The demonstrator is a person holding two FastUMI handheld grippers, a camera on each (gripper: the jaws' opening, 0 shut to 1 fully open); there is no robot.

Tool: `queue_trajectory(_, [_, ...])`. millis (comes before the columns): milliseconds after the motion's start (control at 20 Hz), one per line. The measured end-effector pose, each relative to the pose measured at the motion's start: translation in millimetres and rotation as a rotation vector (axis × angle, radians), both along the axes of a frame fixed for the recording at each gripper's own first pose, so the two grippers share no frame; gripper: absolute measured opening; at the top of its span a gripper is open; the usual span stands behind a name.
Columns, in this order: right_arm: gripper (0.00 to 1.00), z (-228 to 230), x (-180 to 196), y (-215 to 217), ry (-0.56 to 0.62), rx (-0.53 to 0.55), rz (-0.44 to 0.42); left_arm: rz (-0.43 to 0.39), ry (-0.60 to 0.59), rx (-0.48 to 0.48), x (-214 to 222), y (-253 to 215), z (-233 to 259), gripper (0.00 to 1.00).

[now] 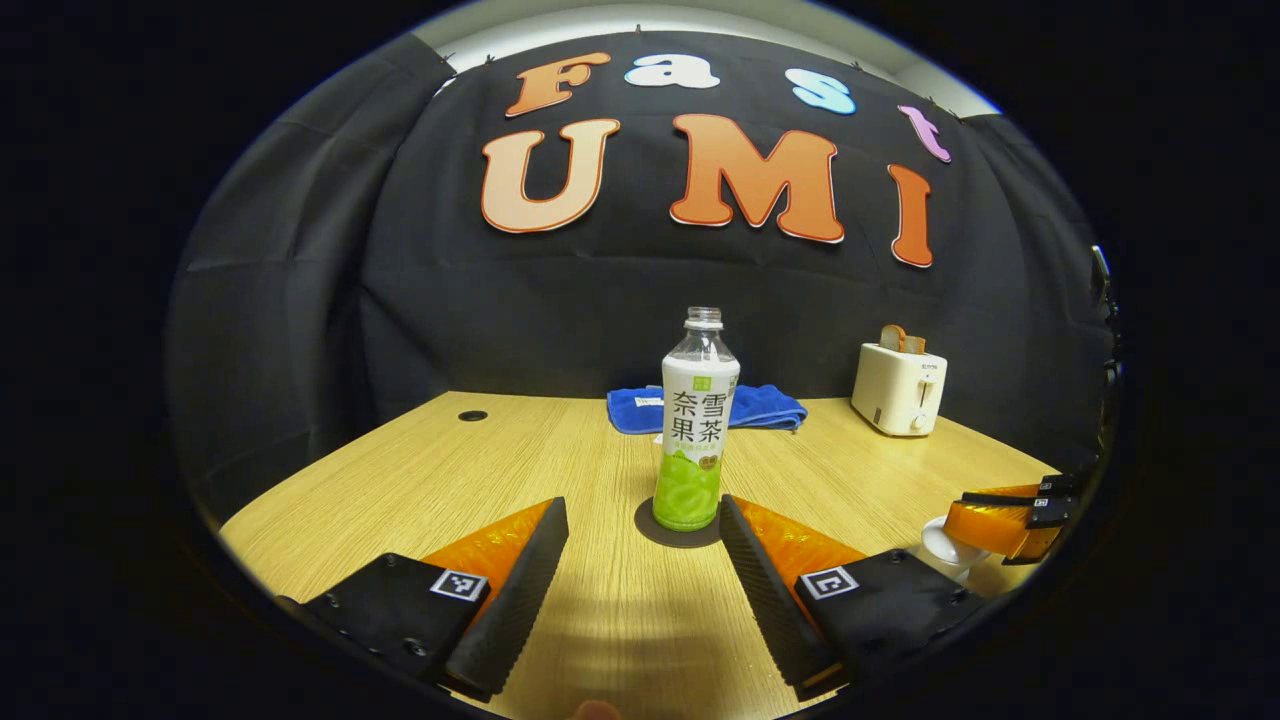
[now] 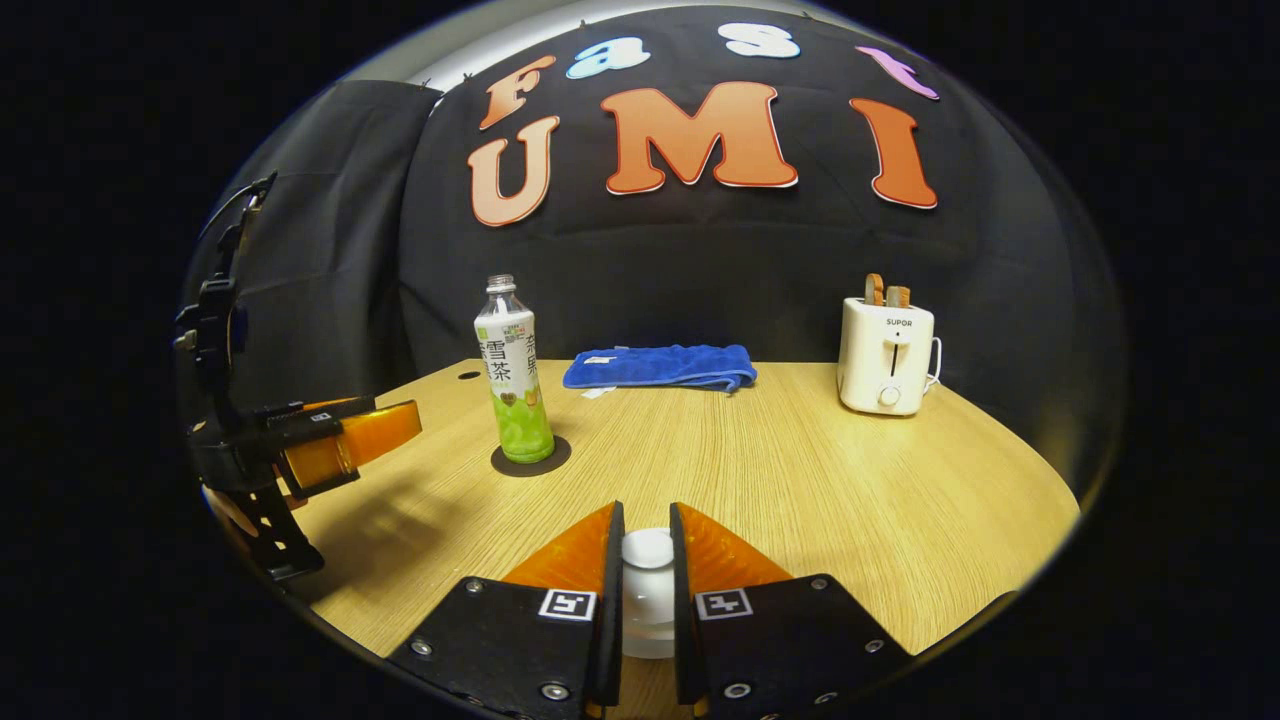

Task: Open the teacup lid with one hand, grasp the water bottle and pour water into the teacup with the other hand; after pouring, place the water bottle on the coaster and then close the teacup lid.

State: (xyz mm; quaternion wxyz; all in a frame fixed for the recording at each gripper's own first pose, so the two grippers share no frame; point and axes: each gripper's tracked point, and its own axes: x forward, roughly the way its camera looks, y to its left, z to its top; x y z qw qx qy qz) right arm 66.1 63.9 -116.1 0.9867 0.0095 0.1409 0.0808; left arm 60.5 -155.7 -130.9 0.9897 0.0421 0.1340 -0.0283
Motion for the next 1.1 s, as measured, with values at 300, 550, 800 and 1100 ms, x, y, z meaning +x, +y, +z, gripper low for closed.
queue_trajectory(300, [0.29, -2.7, -0.7, -2.8, 0.02, 0.018, -0.012, -0.003, -0.011, 0.008, 1.1, 0.2, 2.6, 0.98])
queue_trajectory(550, [0.55, 18.1, -11.8, -12.6, -0.012, 0.01, -0.047, -0.012, -0.026, 0.012, 2.3, 0.6, 4.2, 0.98])
queue_trajectory(800, [0.94, 44.7, -32.0, -26.8, -0.064, -0.047, -0.079, -0.023, -0.017, -0.017, -1.8, -3.7, 3.1, 0.98])
queue_trajectory(1100, [0.97, 74.7, -48.9, -34.4, -0.137, -0.018, -0.096, -0.014, -0.04, 0.011, -5.0, 1.8, 10.0, 0.98])
